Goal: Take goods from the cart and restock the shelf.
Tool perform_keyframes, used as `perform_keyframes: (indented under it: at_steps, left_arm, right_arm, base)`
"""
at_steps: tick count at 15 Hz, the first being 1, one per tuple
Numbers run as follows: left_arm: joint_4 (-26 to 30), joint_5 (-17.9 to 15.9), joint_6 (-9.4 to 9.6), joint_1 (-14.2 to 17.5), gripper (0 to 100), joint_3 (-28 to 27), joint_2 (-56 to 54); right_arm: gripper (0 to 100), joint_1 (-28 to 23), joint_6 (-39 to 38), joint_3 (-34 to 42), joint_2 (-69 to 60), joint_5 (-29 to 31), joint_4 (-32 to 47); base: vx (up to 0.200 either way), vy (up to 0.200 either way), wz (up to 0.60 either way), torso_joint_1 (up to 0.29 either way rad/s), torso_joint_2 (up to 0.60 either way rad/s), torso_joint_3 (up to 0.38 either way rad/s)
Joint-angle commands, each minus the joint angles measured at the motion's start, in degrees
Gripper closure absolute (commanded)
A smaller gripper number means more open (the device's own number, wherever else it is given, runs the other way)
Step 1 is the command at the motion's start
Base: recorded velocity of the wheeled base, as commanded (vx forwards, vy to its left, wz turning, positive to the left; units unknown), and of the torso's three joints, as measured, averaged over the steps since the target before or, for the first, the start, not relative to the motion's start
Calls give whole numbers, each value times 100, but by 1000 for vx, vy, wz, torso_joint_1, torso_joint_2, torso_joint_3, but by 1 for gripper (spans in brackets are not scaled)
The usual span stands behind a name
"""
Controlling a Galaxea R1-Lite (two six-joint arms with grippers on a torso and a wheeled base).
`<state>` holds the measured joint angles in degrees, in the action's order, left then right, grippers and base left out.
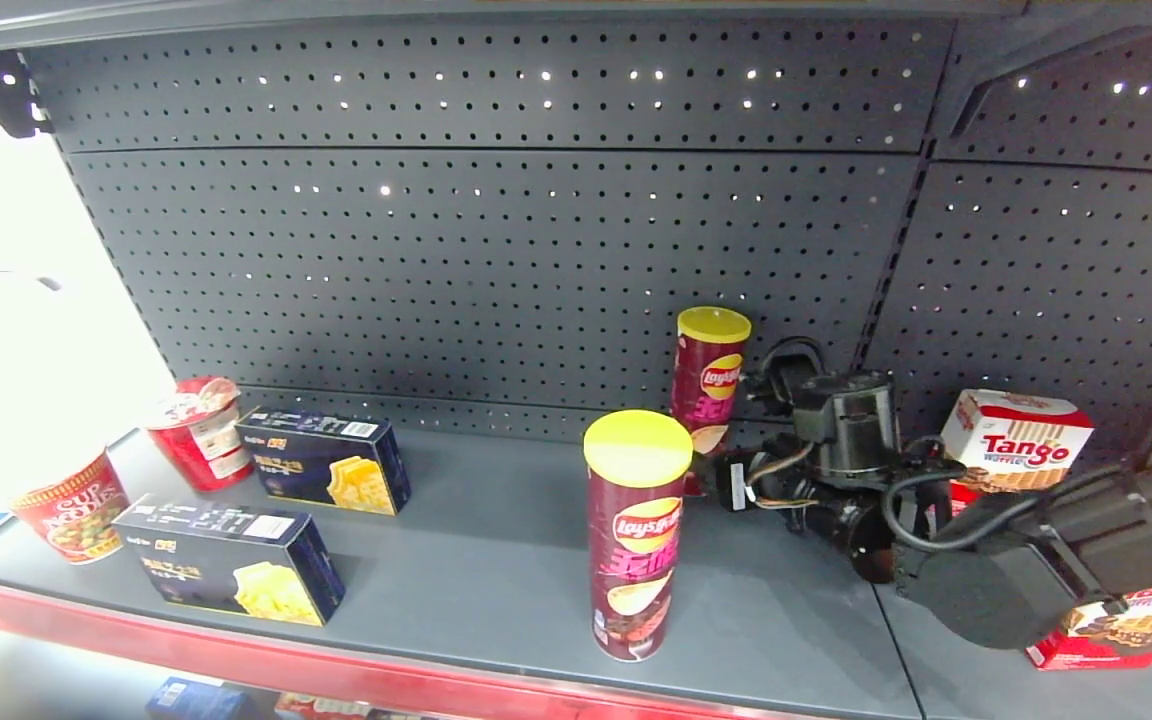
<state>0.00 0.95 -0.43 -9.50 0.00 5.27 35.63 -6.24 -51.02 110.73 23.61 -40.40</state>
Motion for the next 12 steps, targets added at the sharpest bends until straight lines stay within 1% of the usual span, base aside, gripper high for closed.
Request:
perform_keyframes:
  at_steps: [1,2,4,7,12]
  left_arm:
    - [0,2,-1,0,0,0,9]
    - [0,2,-1,0,0,0,9]
    - [0,2,-1,0,0,0,9]
    - [0,2,-1,0,0,0,9]
    - [0,2,-1,0,0,0,9]
  right_arm:
    - [0,-30,0,567,-605,-15,-3]
    - [0,-65,0,681,-666,-15,-3]
    - [0,-311,0,742,-693,12,-3]
    - [0,-540,9,681,-552,56,-21]
    - [0,-768,0,347,98,161,-460]
  base:
    - [0,0,0,0,0,0]
    - [0,0,0,0,0,0]
    - [0,0,0,0,0,0]
    - [0,0,0,0,0,0]
    - [0,0,0,0,0,0]
